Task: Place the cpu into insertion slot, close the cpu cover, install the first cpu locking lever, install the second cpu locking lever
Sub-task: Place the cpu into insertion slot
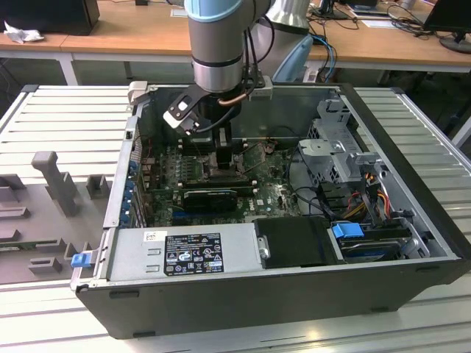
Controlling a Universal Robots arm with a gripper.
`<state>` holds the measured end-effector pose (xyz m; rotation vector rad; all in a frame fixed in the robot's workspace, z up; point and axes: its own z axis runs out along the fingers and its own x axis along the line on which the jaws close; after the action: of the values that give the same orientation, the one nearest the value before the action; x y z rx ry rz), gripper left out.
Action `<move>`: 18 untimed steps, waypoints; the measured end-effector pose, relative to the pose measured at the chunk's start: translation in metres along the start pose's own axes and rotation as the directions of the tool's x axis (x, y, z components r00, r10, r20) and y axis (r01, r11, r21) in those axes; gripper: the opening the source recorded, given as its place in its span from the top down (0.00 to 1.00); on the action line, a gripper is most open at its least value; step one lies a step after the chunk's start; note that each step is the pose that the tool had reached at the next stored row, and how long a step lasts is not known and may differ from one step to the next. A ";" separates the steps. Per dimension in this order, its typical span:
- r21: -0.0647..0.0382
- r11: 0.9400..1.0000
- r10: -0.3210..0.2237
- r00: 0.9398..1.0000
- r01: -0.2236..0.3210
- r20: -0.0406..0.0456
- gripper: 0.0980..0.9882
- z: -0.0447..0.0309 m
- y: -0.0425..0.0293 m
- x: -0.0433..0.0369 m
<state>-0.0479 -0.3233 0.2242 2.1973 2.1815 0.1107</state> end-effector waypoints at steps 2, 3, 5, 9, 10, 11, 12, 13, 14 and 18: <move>0.000 1.000 0.000 1.000 0.000 0.000 0.52 0.0040 -0.0003 0.0019; 0.000 1.000 0.000 1.000 0.000 0.000 0.52 0.0064 -0.0005 0.0024; 0.000 1.000 0.000 1.000 0.000 0.000 0.52 0.0135 -0.0004 0.0027; 0.001 1.000 0.000 1.000 0.000 0.000 0.52 0.0188 0.0007 0.0026; 0.001 1.000 0.000 1.000 0.000 0.000 0.52 0.0198 0.0006 0.0026; 0.001 1.000 0.000 1.000 0.000 0.000 0.52 0.0203 0.0006 0.0026; 0.001 1.000 0.000 1.000 0.000 0.000 0.52 0.0214 0.0005 0.0026; 0.001 1.000 0.000 1.000 0.000 0.000 0.52 0.0227 0.0004 0.0026; 0.002 1.000 0.000 1.000 0.000 0.000 0.52 0.0227 0.0004 0.0025; 0.001 1.000 0.000 1.000 0.000 0.000 0.52 0.0230 0.0004 0.0026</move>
<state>-0.0456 -0.3203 0.2014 2.1981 2.1822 0.1090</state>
